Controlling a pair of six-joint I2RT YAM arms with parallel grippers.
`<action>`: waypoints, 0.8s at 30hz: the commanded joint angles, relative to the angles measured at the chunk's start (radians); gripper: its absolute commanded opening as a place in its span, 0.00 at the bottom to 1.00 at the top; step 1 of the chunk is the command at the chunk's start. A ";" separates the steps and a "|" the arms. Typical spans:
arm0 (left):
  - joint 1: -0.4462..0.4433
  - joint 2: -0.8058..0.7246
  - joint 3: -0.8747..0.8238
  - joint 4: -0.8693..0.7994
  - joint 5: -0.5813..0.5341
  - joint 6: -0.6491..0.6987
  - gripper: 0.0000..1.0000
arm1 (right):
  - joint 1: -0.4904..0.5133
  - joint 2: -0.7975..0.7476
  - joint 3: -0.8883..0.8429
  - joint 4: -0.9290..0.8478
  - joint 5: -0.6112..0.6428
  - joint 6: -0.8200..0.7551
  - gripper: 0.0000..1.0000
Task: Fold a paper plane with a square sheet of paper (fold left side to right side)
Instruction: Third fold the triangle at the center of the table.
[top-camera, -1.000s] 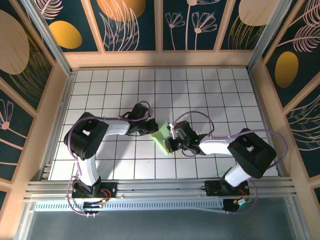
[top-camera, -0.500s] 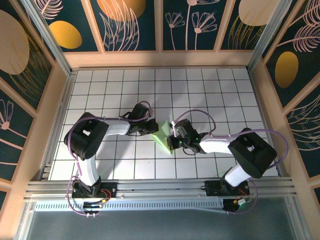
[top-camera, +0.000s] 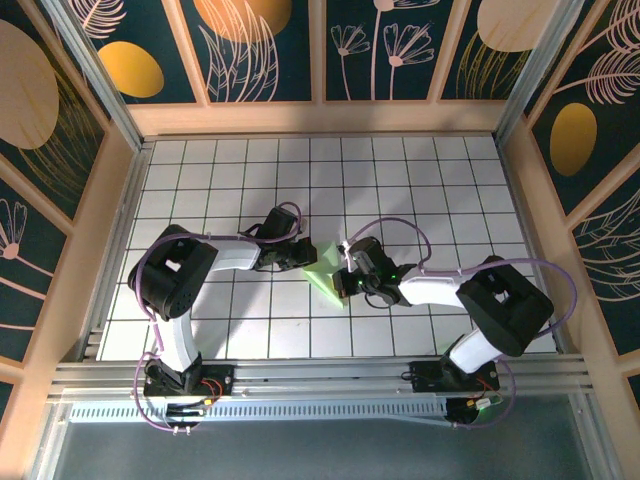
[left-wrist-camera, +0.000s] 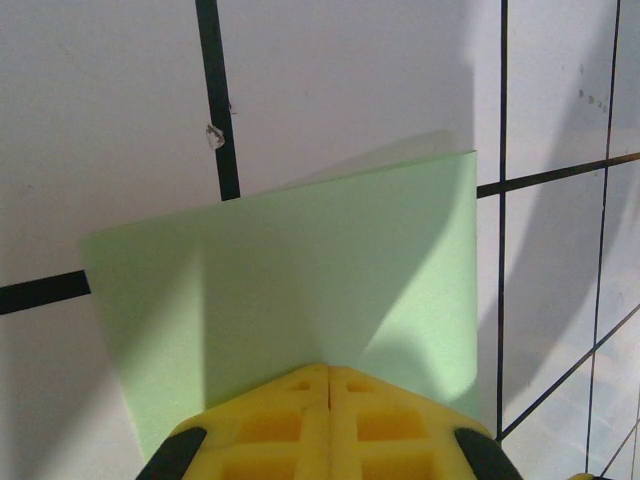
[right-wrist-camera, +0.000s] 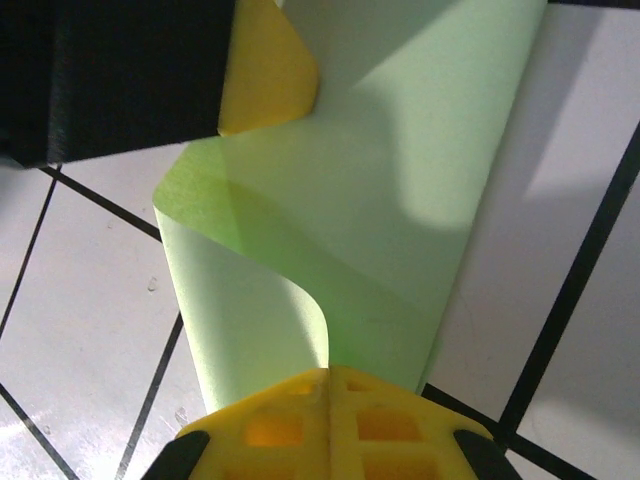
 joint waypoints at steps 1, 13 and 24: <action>-0.017 0.046 -0.010 -0.086 -0.034 0.010 0.00 | -0.011 0.017 0.021 0.001 0.019 -0.006 0.00; -0.020 0.047 -0.009 -0.087 -0.034 0.009 0.00 | -0.011 0.037 0.020 0.006 0.025 -0.005 0.00; -0.020 0.046 -0.009 -0.088 -0.036 0.009 0.00 | -0.011 0.047 0.031 0.004 0.026 -0.007 0.00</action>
